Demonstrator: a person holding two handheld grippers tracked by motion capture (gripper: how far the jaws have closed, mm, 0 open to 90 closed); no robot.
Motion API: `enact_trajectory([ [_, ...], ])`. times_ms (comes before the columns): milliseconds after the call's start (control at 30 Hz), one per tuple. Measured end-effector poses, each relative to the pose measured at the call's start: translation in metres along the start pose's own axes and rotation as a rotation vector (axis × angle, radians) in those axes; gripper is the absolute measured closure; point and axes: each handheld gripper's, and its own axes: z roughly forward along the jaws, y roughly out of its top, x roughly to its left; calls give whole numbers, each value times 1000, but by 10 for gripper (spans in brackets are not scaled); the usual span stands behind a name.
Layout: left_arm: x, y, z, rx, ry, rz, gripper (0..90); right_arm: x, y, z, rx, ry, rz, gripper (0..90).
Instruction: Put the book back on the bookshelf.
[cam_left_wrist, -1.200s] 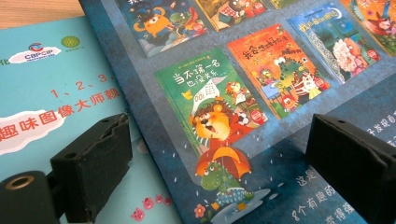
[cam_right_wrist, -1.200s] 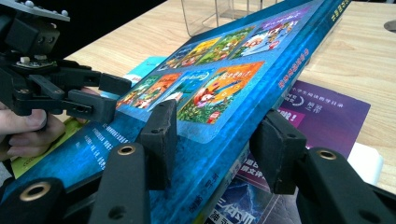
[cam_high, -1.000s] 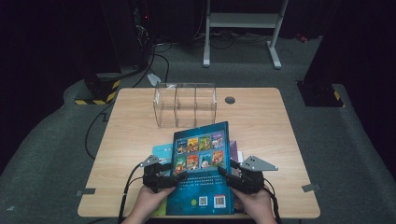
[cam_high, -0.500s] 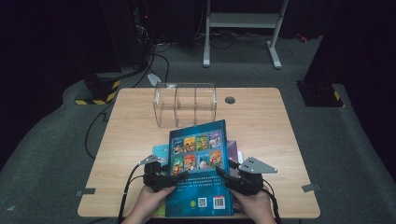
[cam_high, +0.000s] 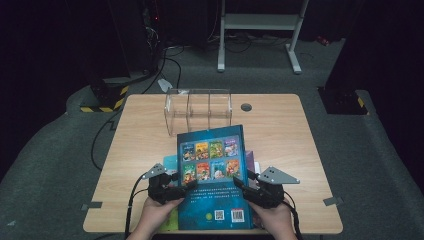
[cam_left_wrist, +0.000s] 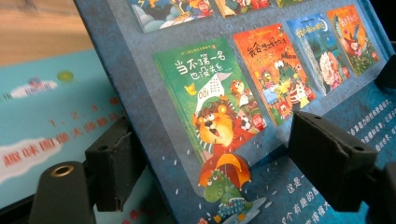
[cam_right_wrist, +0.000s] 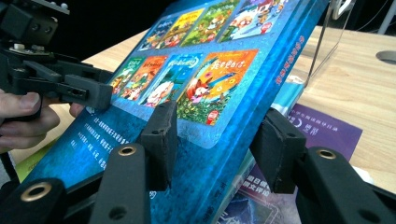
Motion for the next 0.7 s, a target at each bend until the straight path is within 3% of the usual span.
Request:
enact_trajectory([
  [33,-1,2,-3,-16,0,9,264,-1,2,-2,-6,2,16,547],
  [333,-6,9,-14,-77,6,41,339,1,10,-9,-47,10,16,586],
  [500,-9,13,-21,-116,13,56,379,7,16,-13,-73,-8,2,595],
  [700,-17,14,-29,-187,35,103,405,12,21,-17,-102,-30,-19,601],
])
